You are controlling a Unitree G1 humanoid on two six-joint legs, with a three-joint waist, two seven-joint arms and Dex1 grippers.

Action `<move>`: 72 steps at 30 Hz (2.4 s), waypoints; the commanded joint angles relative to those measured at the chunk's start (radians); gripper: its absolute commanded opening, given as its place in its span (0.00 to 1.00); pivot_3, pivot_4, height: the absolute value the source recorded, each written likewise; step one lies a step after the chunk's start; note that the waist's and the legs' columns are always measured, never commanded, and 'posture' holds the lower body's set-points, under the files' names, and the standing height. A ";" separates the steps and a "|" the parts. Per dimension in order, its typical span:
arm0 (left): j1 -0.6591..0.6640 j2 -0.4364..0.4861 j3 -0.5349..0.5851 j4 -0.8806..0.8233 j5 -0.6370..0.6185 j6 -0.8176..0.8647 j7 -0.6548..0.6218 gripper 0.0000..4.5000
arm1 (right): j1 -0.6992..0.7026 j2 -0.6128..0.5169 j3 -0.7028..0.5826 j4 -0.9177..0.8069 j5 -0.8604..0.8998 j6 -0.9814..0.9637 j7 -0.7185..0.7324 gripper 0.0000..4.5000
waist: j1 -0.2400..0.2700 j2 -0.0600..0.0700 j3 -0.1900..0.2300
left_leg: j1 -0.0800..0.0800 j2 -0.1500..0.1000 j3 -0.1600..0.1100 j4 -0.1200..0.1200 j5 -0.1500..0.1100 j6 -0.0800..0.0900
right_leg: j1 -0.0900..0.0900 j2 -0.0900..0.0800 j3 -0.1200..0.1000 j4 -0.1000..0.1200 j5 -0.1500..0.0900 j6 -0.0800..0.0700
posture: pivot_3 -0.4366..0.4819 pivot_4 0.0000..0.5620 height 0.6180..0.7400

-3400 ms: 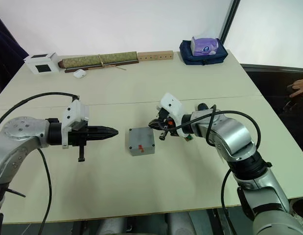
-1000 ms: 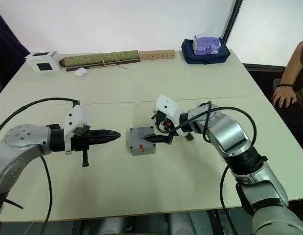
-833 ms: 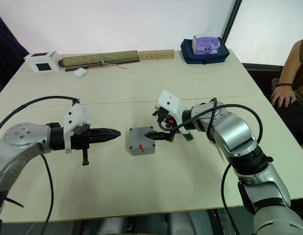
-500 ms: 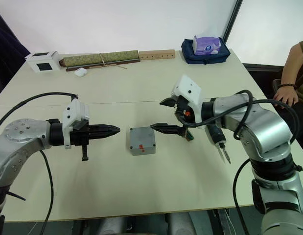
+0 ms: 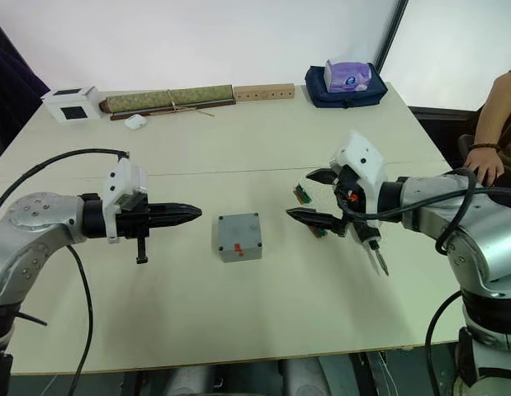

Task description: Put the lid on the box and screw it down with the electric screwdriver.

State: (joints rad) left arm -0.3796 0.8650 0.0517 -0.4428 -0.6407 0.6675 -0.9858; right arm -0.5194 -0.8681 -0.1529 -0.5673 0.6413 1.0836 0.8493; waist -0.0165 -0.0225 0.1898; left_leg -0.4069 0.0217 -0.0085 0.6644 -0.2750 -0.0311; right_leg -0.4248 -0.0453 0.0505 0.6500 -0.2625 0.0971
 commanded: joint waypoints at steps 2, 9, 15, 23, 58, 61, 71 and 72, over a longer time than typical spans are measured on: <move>-0.039 0.000 -0.009 0.009 0.014 -0.028 -0.026 0.00 | 0.019 -0.013 -0.042 -0.054 0.027 -0.005 -0.043 0.99 | 0.001 0.000 0.000 | 0.000 0.000 0.000 0.000 0.000 0.000 | 0.000 0.000 0.000 0.000 0.000 0.000 | 0.48 0.27 1.00; -0.048 -0.012 -0.023 0.012 0.019 -0.034 -0.033 0.00 | 0.044 -0.023 -0.048 -0.071 0.050 -0.006 -0.079 0.99 | 0.001 0.000 0.000 | 0.000 0.000 0.000 0.000 0.000 0.000 | 0.000 0.000 0.000 0.000 0.000 0.000 | 0.48 0.27 1.00; -0.051 -0.023 -0.034 0.020 0.027 -0.040 -0.044 0.00 | 0.055 -0.038 -0.042 -0.066 0.057 -0.008 -0.100 0.99 | 0.001 0.000 0.000 | 0.000 0.000 0.000 0.000 0.000 0.000 | 0.000 0.000 0.000 0.000 0.000 0.000 | 0.48 0.27 1.00; -0.056 -0.036 -0.048 0.032 0.032 -0.045 -0.051 0.00 | 0.090 -0.068 -0.048 -0.072 0.061 -0.011 -0.117 0.99 | 0.002 0.000 0.000 | 0.000 0.000 0.000 0.000 0.000 0.000 | 0.000 0.000 0.000 0.000 0.000 0.000 | 0.48 0.27 1.00; -0.088 -0.075 -0.085 0.071 0.069 -0.066 -0.101 0.00 | 0.152 -0.118 -0.064 -0.087 0.078 -0.014 -0.157 0.99 | 0.002 0.000 0.000 | 0.000 0.000 0.000 0.001 0.000 0.000 | 0.000 0.000 0.000 0.000 0.000 0.000 | 0.48 0.27 1.00; -0.094 -0.077 -0.086 0.079 0.070 -0.068 -0.107 0.00 | 0.157 -0.122 -0.069 -0.086 0.080 -0.005 -0.162 0.99 | 0.003 0.000 0.000 | 0.000 0.000 0.000 0.001 0.000 0.000 | 0.000 0.000 0.000 0.000 0.000 0.000 | 0.48 0.27 1.00; -0.134 -0.116 -0.157 0.131 0.117 -0.113 -0.140 0.00 | 0.148 -0.102 -0.027 -0.022 0.036 0.021 -0.236 0.99 | 0.003 0.000 0.000 | 0.000 0.000 0.000 0.001 0.000 0.000 | 0.000 0.000 0.000 0.000 0.000 0.000 | 0.48 0.27 1.00; -0.138 -0.119 -0.161 0.136 0.120 -0.116 -0.143 0.00 | 0.146 -0.102 -0.022 -0.013 0.031 0.024 -0.244 0.99 | 0.003 0.000 0.000 | 0.000 0.000 0.000 0.001 0.000 0.000 | 0.000 0.000 0.000 0.000 0.000 0.000 | 0.48 0.27 1.00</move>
State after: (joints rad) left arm -0.4926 0.7445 -0.1111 -0.3037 -0.5299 0.5731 -1.1195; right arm -0.3555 -0.9679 -0.1660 -0.5841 0.6905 1.1072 0.6247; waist -0.0136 -0.0226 0.1895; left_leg -0.4072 0.0211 -0.0084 0.6659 -0.2750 -0.0311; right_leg -0.4243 -0.0454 0.0509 0.6504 -0.2624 0.0972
